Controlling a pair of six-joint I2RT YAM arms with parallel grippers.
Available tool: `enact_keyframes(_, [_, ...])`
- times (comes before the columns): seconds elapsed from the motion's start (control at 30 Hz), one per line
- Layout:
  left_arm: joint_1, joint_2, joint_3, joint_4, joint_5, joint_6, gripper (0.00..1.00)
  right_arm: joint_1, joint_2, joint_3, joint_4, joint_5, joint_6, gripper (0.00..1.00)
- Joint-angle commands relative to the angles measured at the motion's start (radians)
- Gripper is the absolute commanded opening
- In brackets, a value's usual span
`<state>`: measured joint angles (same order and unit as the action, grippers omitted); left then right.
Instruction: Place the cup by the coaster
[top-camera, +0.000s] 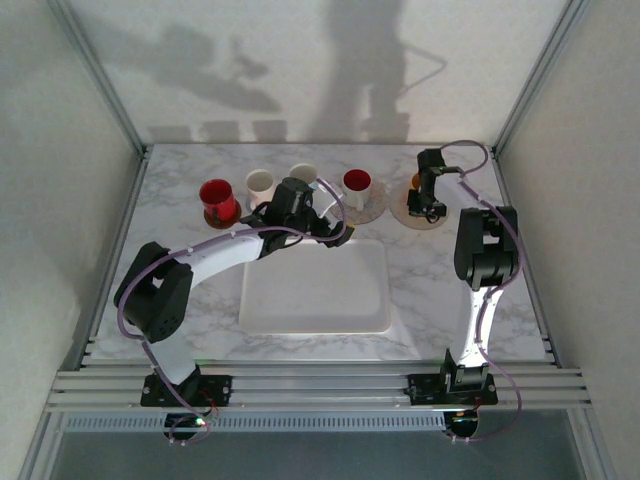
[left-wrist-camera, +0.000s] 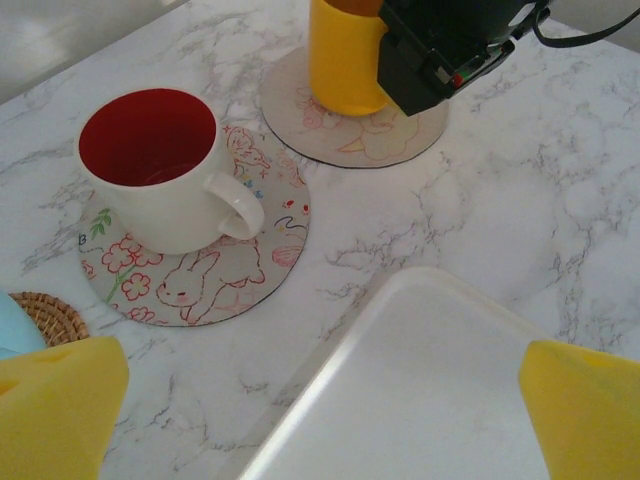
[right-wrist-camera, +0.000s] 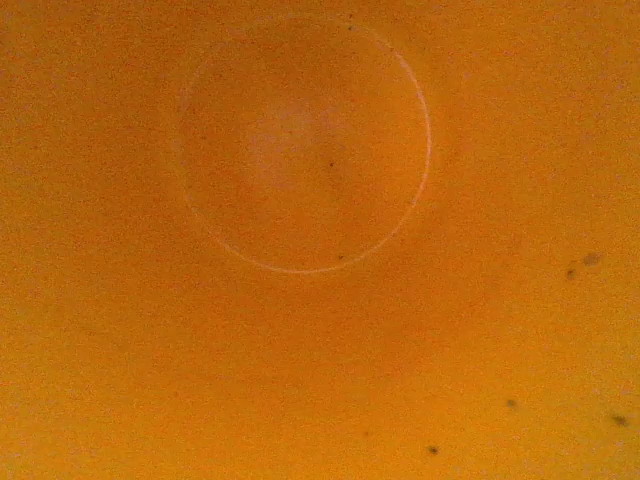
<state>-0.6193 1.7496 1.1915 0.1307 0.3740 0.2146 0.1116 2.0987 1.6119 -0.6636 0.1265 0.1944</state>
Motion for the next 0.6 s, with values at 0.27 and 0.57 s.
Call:
enact_keyframes(0.27, [-0.008, -0.013, 0.003, -0.011, -0.011, -0.001, 1.00, -0.005, 0.007, 0.022, -0.001, -0.020, 0.006, 0.05])
enact_keyframes(0.57, [-0.013, -0.023, 0.000, -0.021, -0.015, -0.003, 1.00, -0.003, -0.039, -0.014, -0.008, -0.005, 0.016, 0.25])
